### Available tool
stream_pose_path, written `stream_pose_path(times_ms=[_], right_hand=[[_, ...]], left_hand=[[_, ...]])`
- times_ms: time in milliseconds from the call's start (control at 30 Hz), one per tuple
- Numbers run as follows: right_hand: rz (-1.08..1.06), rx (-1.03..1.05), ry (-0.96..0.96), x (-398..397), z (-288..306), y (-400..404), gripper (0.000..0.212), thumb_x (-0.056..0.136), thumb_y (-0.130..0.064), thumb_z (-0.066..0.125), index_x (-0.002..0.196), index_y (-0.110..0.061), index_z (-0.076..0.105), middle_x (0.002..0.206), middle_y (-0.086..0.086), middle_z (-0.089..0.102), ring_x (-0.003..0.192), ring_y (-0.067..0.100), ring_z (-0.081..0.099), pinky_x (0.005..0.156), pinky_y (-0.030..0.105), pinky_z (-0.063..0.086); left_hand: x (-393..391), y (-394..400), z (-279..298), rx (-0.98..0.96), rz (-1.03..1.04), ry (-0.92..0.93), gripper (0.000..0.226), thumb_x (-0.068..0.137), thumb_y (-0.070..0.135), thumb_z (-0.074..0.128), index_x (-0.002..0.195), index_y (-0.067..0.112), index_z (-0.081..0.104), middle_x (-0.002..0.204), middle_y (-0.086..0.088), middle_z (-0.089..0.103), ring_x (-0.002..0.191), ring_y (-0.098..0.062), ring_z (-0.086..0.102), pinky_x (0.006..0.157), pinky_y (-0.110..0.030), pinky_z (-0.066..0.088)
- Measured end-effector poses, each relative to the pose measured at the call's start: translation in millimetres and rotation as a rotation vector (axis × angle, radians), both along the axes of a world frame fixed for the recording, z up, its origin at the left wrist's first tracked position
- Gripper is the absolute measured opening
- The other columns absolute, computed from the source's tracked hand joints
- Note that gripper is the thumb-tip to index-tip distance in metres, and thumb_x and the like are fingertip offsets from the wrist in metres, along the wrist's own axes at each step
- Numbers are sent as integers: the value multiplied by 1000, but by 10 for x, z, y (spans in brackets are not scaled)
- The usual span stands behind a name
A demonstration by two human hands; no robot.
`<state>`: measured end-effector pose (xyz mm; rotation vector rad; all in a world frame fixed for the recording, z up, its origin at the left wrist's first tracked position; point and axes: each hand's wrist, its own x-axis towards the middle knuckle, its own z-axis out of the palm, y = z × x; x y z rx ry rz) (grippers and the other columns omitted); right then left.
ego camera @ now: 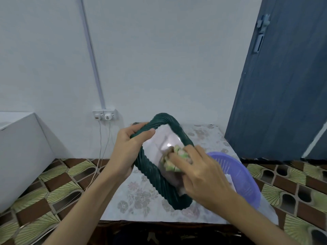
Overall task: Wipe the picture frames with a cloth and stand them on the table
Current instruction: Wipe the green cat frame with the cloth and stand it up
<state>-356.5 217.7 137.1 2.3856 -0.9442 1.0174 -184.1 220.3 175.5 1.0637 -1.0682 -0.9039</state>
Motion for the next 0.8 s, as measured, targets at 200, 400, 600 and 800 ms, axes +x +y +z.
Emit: stream_pose_path(times_ms=[200, 400, 600, 800], right_hand=[[-55, -6, 2, 117, 68, -8, 25, 76, -14, 57, 101, -16, 63, 86, 9, 57, 68, 25, 52, 46, 27, 42], [-132, 27, -61, 67, 136, -70, 37, 80, -18, 36, 97, -16, 68, 82, 10, 58, 66, 26, 55, 43, 25, 40], [-40, -7, 137, 20, -161, -1, 30, 72, -16, 50, 97, -17, 65, 85, 7, 58, 67, 24, 54, 45, 24, 35], [-60, -25, -24, 245, -64, -83, 27, 77, -16, 55, 103, -17, 62, 86, 10, 57, 69, 26, 53, 44, 28, 41]], left_hand=[[-51, -13, -45, 13, -22, 36, 18, 84, 4, 62, 82, 15, 76, 89, -9, 73, 91, -29, 65, 86, -40, 51], [-37, 13, -129, 31, -48, 50, 23, 83, 2, 61, 77, 17, 77, 92, -12, 70, 92, -27, 62, 90, -43, 46], [98, 3, -148, 37, -33, 68, 22, 83, 0, 60, 81, 15, 75, 83, -4, 73, 87, -22, 64, 88, -38, 47], [29, -62, -153, 29, -44, 15, 22, 85, 1, 60, 79, 15, 76, 82, -5, 72, 83, -25, 63, 84, -40, 48]])
